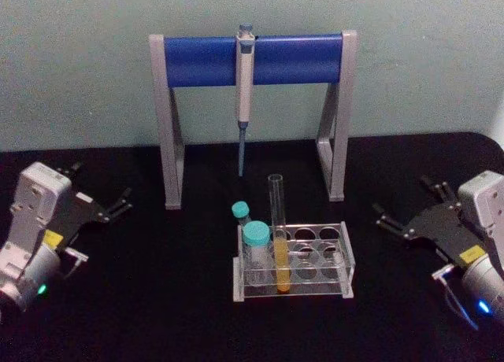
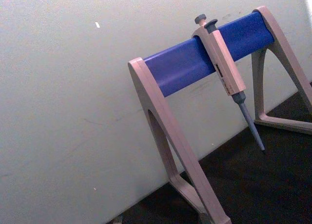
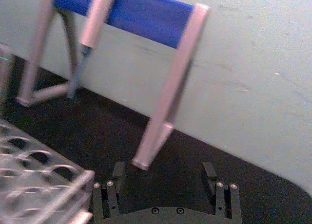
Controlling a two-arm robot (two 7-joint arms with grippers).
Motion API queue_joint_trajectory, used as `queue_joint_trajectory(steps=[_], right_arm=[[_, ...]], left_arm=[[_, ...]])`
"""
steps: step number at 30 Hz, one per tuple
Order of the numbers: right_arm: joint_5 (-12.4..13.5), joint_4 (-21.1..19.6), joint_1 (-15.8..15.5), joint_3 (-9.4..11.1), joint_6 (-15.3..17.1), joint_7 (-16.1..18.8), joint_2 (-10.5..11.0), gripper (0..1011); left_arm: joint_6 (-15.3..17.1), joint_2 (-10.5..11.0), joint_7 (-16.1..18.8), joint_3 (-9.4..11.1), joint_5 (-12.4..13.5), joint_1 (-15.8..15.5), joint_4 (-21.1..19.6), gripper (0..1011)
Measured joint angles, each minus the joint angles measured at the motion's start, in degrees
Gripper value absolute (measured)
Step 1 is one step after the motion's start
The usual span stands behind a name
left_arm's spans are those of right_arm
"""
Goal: Pick up the test tube from the test tube rack, shake it, then place it back into the test tube rack.
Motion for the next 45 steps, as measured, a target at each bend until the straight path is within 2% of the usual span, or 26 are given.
queue_joint_trajectory(steps=[4, 9, 19, 28, 38, 45], right_arm=[[1.3, -2.4, -2.0, 0.5, -0.2, 1.3, 0.1, 1000], [4.6, -5.8, -5.1, 1.0, -0.9, 4.6, -0.5, 1000], [8.3, -7.5, -5.6, 0.2, -0.6, 10.9, -2.4, 1000], [10.8, -6.6, -3.0, -1.2, 1.3, 17.2, -5.2, 1000], [10.9, -3.7, 1.0, -2.1, 4.5, 20.0, -8.4, 1000], [10.4, -0.2, 4.3, -2.5, 6.8, 21.8, -10.9, 1000]], left_arm=[[0.0, 0.0, 0.0, 0.0, 0.0, 0.0, 0.0, 1001], [0.0, 0.0, 0.0, 0.0, 0.0, 0.0, 0.0, 1001], [0.0, 0.0, 0.0, 0.0, 0.0, 0.0, 0.0, 1001], [0.0, 0.0, 0.0, 0.0, 0.0, 0.0, 0.0, 1001], [0.0, 0.0, 0.0, 0.0, 0.0, 0.0, 0.0, 1001], [0.0, 0.0, 0.0, 0.0, 0.0, 0.0, 0.0, 1001]])
